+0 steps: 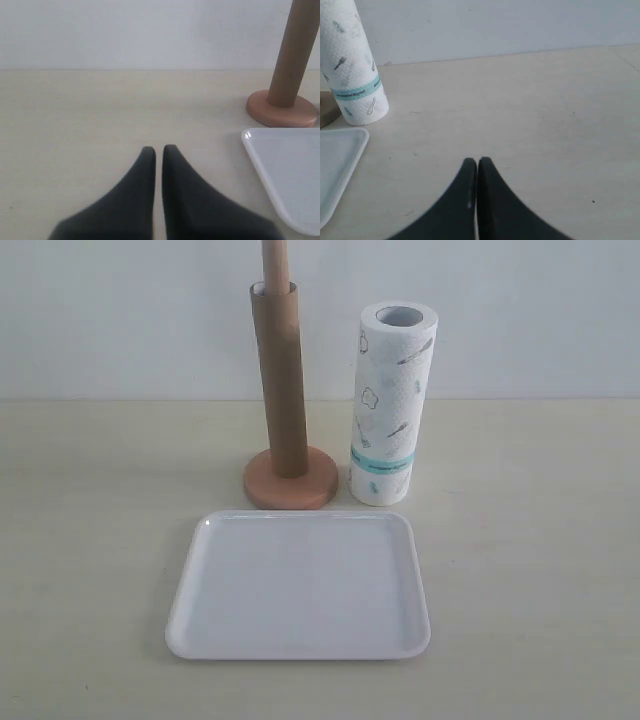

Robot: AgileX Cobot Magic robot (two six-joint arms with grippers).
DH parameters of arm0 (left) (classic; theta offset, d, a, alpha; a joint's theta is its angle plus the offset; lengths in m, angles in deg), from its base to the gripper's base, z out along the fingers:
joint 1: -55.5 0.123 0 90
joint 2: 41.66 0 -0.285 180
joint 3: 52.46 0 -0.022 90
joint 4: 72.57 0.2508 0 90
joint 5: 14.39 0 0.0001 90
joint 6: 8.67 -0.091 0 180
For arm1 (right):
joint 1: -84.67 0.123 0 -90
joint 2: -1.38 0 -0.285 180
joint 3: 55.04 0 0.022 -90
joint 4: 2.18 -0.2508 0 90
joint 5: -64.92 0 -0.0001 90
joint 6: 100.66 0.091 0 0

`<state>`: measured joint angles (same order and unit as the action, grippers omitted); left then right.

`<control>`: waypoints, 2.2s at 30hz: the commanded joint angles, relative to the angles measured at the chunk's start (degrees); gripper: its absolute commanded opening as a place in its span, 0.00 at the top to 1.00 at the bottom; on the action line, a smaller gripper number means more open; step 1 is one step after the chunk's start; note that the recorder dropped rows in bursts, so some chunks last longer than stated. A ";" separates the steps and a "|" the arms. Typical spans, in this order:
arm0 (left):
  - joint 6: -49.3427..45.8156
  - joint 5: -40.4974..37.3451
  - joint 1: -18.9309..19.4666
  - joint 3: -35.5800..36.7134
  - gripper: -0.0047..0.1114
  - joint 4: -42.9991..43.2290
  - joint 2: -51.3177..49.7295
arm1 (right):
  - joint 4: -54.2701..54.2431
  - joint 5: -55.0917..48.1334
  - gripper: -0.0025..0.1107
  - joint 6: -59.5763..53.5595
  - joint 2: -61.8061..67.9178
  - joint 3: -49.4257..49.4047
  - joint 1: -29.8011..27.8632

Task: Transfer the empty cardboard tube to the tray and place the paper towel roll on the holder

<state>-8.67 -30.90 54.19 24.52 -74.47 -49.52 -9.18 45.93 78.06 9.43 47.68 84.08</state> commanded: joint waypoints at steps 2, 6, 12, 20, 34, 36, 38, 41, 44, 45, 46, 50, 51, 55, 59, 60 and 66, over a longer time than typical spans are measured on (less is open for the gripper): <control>-0.49 0.24 0.15 0.24 0.92 -0.45 0.07 | 0.11 0.35 0.98 -0.16 -0.27 0.07 -0.42; -0.49 0.24 0.15 0.24 0.92 -0.45 0.07 | 0.11 0.35 0.98 -0.16 -0.27 0.07 -0.42; -0.49 0.24 0.15 0.24 0.92 -0.45 0.07 | 0.11 0.50 0.98 -0.16 -0.27 0.07 -0.42; -0.49 0.24 0.15 0.24 0.92 1.00 0.07 | 0.11 0.50 0.98 -0.16 -0.27 0.07 -0.42; -2.63 0.24 0.15 0.24 0.92 12.05 0.07 | 0.11 0.50 0.98 -0.16 -0.27 0.07 -0.42; -2.63 0.24 0.15 0.24 0.92 12.05 0.07 | 0.11 0.50 0.98 -0.16 -0.27 0.07 -0.42; -2.63 0.24 0.15 0.24 0.92 12.05 0.07 | 0.11 0.50 0.98 -0.16 -0.27 0.07 -0.42; -2.63 0.24 0.15 0.24 0.92 12.51 0.07 | 0.11 0.50 0.98 -0.16 -0.27 0.07 -0.42; -3.75 1.58 0.15 0.24 0.92 17.59 0.07 | 0.11 0.50 0.98 -0.16 -0.27 0.07 -0.42; -4.26 2.42 0.15 0.24 0.92 19.08 0.07 | 0.11 0.50 0.98 -0.16 -0.27 0.07 -0.42; -4.94 3.91 0.15 0.24 0.92 20.46 0.07 | 0.11 0.50 0.98 -0.16 -0.27 0.07 -0.42; -5.05 10.95 0.15 0.24 0.92 22.51 0.07 | 0.11 0.50 0.98 -0.16 -0.27 0.07 -0.42; -5.05 12.00 0.15 0.24 0.92 22.51 0.07 | 0.11 0.50 0.98 -0.16 -0.27 0.07 -0.42; -5.05 18.06 0.15 0.24 0.92 22.51 0.07 | 0.11 0.50 0.98 -0.16 -0.27 0.07 -0.42; -0.92 29.80 0.15 0.24 0.92 21.83 0.07 | 0.11 0.50 0.98 -0.16 -0.27 0.07 -0.42; 2.05 34.02 0.15 0.24 0.92 21.83 0.07 | 0.11 0.50 0.98 -0.16 -0.27 0.07 -0.42; 5.73 43.10 0.15 -3.01 0.92 19.34 0.07 | 0.11 0.50 0.98 -0.16 -0.27 0.07 -0.42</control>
<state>-4.41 10.48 54.19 23.95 -52.65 -49.52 -9.18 45.93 78.06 9.43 47.68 84.08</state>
